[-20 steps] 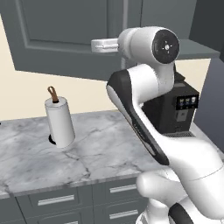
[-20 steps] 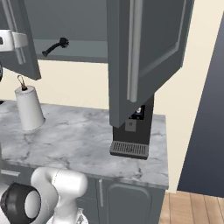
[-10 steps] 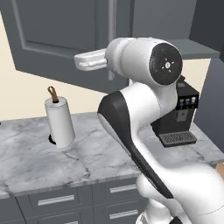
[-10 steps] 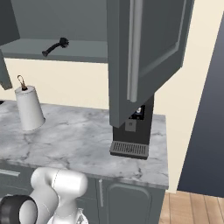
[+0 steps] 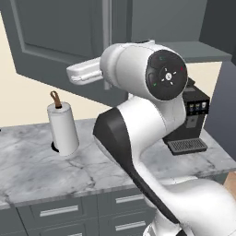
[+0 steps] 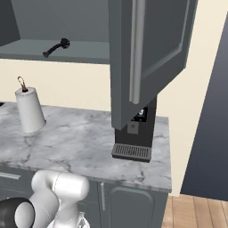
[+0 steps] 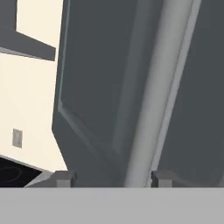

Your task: Open the cabinet. Pick the dish brush and place it next to the sink. Then close the cabinet.

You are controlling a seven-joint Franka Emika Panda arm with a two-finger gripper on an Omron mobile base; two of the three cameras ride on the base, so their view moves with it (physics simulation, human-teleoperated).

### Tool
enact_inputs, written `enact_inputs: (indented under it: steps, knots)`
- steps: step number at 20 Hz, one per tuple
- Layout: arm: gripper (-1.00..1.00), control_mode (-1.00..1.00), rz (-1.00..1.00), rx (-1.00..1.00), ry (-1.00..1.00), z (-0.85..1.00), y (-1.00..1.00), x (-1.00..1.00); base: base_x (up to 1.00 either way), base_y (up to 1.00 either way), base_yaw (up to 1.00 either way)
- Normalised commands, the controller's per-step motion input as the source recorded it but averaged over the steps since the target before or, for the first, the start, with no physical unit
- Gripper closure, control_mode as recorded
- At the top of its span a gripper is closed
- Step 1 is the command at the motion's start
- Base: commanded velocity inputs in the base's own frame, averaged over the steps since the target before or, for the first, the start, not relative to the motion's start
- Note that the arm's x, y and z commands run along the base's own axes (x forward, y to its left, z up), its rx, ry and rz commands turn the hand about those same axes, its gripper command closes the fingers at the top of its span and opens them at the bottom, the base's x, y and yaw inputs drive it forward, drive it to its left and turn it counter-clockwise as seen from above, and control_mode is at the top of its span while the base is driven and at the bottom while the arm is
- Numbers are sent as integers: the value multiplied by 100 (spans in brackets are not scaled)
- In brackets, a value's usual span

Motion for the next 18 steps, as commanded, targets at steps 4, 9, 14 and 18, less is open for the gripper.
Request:
enact_inputs:
  steps: [4,9,14,18]
  knots:
    - [-100,-100,0,0,-11,19,-9,-100,0,0,0]
    - [-100,-100,-3,1,-11,16,-46,-78,0,0,0]
    - [-100,-100,-19,10,-1,0,-94,2,0,0,0]
    - [-100,-100,-12,23,3,-1,-100,29,0,0,0]
